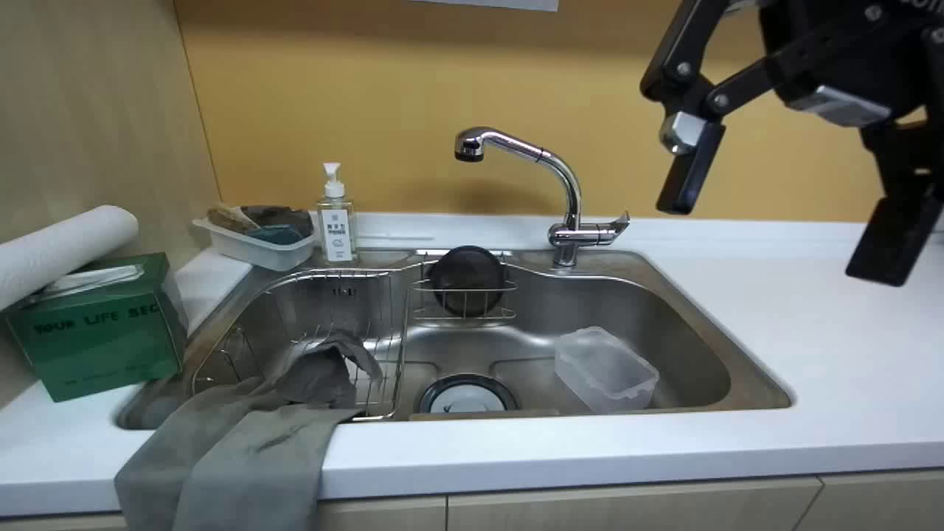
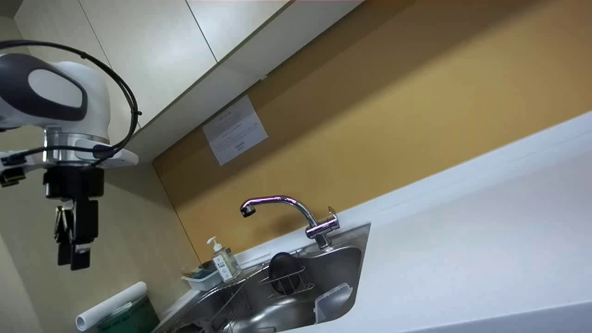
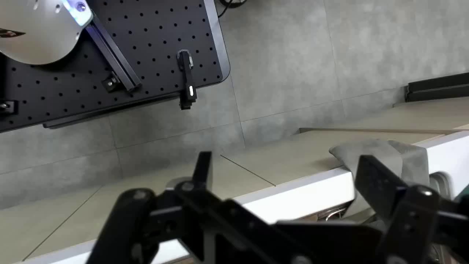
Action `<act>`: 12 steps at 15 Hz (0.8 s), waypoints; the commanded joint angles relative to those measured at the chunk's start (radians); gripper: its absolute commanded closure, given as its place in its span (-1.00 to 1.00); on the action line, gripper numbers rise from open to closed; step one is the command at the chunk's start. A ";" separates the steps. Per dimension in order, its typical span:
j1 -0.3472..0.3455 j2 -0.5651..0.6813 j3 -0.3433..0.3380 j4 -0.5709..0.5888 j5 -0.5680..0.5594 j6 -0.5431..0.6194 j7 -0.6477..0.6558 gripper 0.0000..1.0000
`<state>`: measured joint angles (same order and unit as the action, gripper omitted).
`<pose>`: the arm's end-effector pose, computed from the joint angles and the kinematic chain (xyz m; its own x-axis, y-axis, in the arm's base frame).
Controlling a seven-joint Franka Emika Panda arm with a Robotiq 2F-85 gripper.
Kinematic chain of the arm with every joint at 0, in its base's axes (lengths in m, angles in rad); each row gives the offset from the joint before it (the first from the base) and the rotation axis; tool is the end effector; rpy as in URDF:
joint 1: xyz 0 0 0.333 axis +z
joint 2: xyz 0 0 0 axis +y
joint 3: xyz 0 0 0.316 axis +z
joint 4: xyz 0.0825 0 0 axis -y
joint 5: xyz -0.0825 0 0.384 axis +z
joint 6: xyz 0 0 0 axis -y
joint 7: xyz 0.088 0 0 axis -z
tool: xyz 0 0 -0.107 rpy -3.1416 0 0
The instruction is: Remove the clear container from the sink and put it on the right side of the counter.
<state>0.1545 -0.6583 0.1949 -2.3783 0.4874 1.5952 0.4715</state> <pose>0.3029 0.1750 0.5424 0.9450 -0.1681 -0.2805 -0.2422 -0.9361 -0.2549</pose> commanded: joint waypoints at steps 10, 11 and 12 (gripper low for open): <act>-0.027 0.000 0.024 0.012 0.004 -0.005 -0.011 -1.00; -0.035 0.008 0.034 0.023 0.004 0.012 0.002 -1.00; -0.044 0.027 0.043 0.037 0.006 0.023 0.017 -1.00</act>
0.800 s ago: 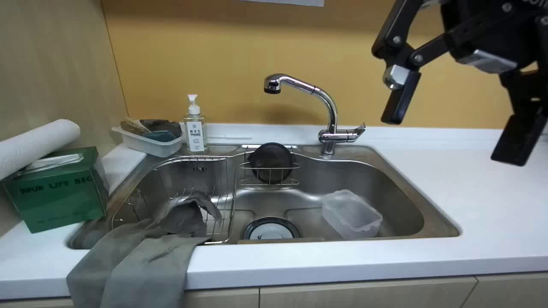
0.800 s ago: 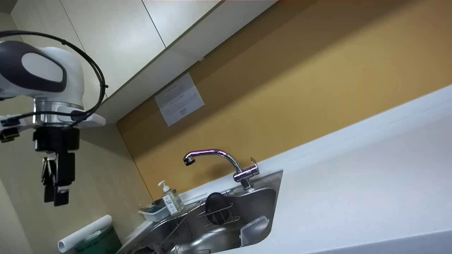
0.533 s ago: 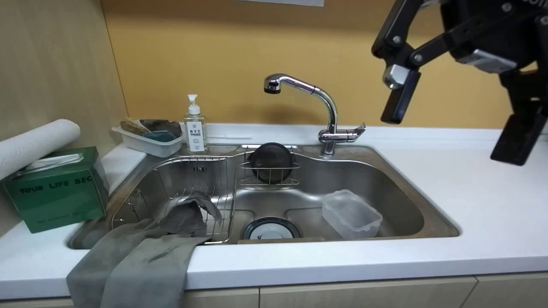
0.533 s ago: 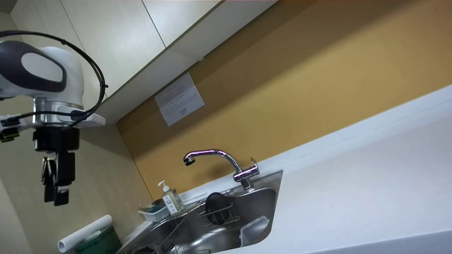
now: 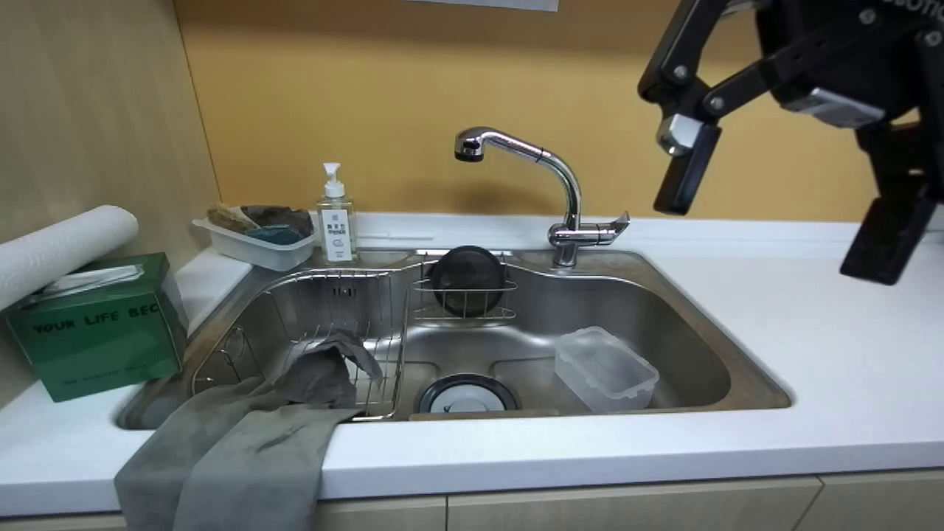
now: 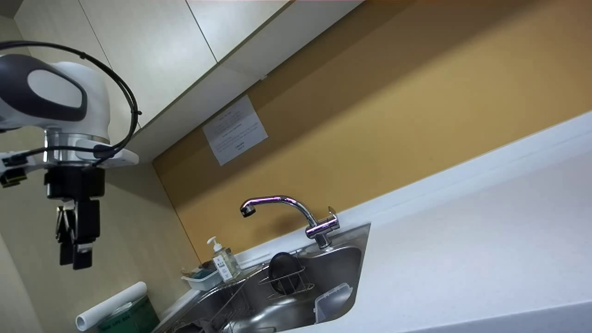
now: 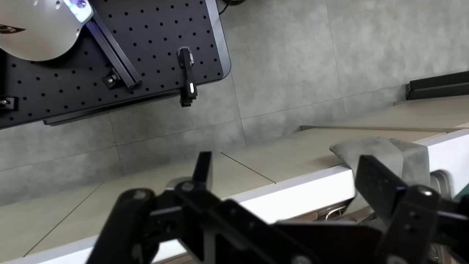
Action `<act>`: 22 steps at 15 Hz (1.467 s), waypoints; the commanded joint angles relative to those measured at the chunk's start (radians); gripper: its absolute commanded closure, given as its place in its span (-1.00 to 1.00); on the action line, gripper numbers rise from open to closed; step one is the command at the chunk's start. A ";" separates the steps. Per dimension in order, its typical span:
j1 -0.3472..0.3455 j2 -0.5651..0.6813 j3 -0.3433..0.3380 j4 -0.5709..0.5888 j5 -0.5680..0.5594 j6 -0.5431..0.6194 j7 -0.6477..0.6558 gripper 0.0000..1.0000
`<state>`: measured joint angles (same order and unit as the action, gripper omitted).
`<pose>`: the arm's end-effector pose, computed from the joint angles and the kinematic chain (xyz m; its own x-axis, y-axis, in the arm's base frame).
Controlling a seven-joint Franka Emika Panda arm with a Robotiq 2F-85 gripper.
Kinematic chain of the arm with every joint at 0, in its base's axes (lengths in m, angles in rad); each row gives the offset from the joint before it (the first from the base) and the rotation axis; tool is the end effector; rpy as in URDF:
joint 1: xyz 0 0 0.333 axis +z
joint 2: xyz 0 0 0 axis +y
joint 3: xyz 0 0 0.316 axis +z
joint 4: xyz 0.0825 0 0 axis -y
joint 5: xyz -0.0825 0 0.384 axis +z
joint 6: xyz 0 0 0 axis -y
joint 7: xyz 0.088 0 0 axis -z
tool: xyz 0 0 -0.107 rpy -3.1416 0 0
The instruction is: Remove the clear container from the sink and put it on the right side of the counter.
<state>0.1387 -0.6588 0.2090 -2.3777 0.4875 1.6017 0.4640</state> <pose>0.3041 0.1754 0.5422 0.9479 -0.1695 -0.2697 -0.2395 -0.9375 -0.2526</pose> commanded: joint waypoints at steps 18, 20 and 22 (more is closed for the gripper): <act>-0.037 0.273 0.086 0.158 -0.249 0.363 0.023 -1.00; -0.060 0.321 0.072 0.185 -0.283 0.385 0.018 -1.00; -0.082 0.380 0.042 0.213 -0.310 0.411 0.001 -1.00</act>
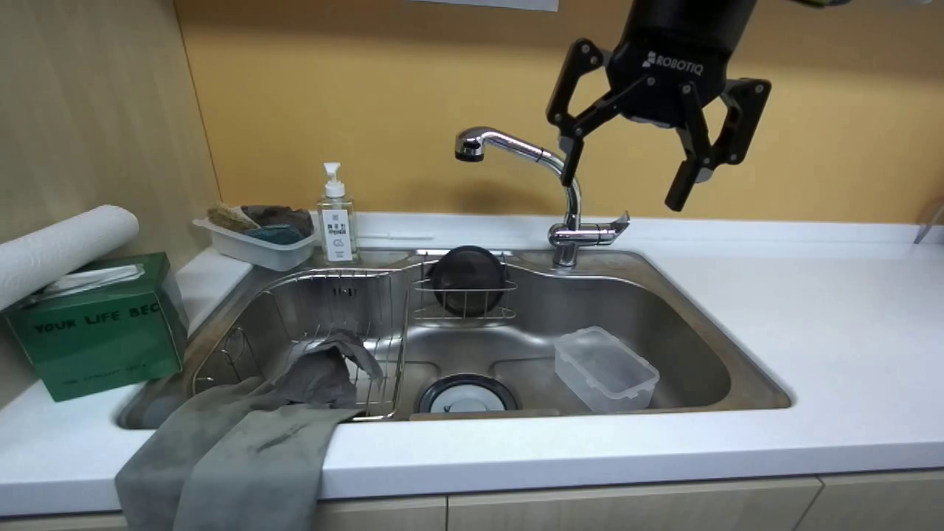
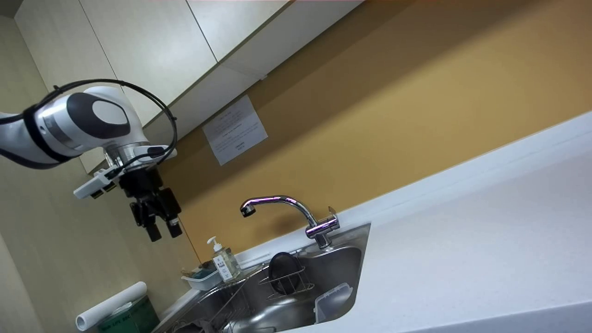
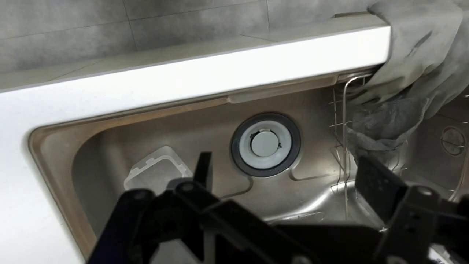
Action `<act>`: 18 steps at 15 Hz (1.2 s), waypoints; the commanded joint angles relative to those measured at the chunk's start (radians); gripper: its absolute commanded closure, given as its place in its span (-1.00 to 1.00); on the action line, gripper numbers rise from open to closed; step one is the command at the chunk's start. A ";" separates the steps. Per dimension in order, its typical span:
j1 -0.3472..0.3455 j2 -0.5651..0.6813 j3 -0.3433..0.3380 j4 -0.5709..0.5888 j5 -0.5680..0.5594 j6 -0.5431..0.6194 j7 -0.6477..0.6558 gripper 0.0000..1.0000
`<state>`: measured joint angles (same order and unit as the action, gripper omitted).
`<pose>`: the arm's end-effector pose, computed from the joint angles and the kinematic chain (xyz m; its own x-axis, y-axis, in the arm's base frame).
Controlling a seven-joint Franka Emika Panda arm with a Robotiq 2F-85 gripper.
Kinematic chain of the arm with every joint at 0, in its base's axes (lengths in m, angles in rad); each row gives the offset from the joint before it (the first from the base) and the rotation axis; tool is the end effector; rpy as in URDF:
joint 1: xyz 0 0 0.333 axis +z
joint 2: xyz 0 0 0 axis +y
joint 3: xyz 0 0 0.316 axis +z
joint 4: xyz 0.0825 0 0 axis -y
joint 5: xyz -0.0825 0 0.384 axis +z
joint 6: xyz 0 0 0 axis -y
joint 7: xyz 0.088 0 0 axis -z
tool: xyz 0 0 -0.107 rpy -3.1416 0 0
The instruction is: Remove the clear container from the sink and put it on the right side of the counter.
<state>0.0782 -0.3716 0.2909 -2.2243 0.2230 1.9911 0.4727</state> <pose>0.4195 0.1897 0.5284 0.9785 -0.1972 0.0599 -0.1862 -0.9706 -0.1528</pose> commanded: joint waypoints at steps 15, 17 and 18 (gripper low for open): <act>0.041 0.519 -0.144 0.317 -0.317 0.099 -0.060 -1.00; 0.046 0.544 -0.149 0.333 -0.317 0.107 -0.061 -1.00; 0.049 0.535 -0.153 0.324 -0.326 0.112 -0.059 -1.00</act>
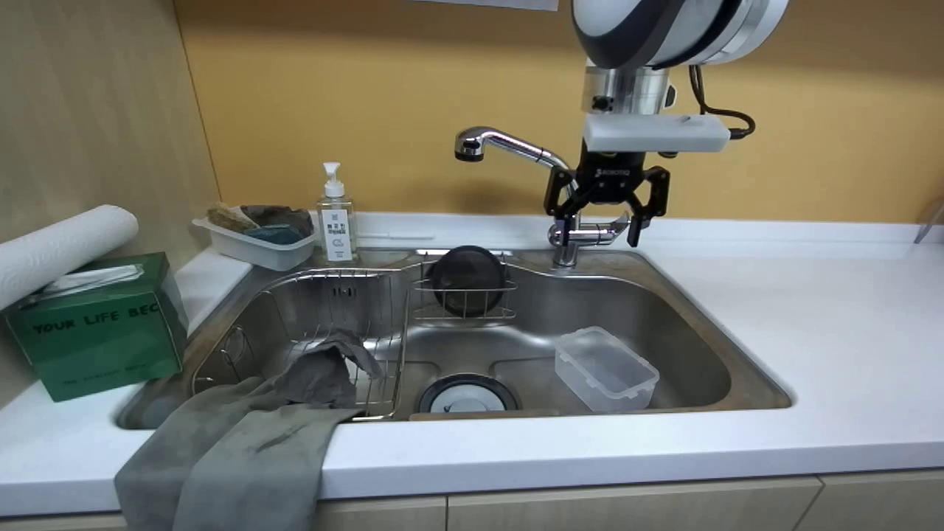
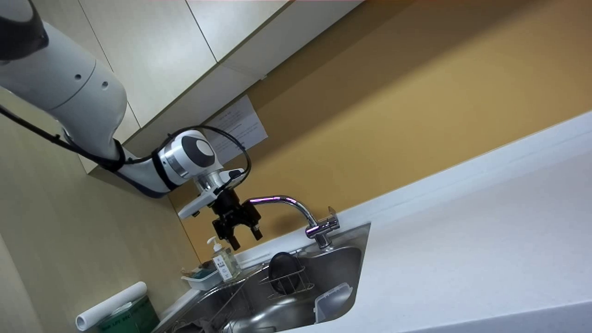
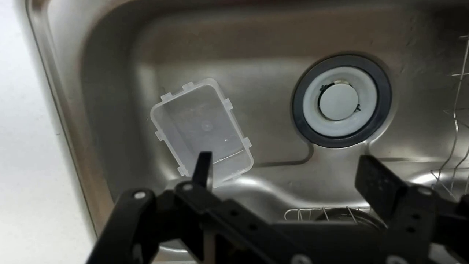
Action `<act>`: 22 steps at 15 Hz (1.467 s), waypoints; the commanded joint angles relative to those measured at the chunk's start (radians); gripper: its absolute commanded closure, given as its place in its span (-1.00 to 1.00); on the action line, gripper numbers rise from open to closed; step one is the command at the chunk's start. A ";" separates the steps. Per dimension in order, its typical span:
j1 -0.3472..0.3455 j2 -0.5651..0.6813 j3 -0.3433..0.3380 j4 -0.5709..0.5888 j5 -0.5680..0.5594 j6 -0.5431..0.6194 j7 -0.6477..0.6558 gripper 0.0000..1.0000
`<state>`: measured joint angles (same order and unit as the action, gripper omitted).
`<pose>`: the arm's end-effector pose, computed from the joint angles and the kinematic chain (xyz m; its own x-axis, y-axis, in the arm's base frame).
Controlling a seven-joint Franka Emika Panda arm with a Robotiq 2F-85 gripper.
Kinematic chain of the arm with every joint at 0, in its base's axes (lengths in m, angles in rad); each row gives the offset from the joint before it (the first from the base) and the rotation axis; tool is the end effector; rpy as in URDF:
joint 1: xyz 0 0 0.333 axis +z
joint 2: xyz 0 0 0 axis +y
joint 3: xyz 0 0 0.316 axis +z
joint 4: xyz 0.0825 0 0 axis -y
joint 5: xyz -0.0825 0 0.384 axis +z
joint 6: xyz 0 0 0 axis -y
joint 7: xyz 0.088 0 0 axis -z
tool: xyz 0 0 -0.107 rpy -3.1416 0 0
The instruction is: Remove the clear container from the sink and put it on the right side of the counter.
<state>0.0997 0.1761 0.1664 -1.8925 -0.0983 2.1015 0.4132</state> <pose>0.5857 0.1507 0.4162 0.9934 -0.1005 0.0547 -0.1027 -0.9940 0.0387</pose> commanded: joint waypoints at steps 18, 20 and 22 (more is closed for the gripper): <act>-0.006 0.368 -0.112 0.259 -0.015 -0.037 -0.429 -1.00; -0.003 0.388 -0.112 0.268 -0.015 -0.035 -0.434 -1.00; -0.004 0.387 -0.113 0.268 -0.015 -0.035 -0.434 -1.00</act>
<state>0.0916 0.5623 0.0579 -1.6272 -0.1164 2.0695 -0.0200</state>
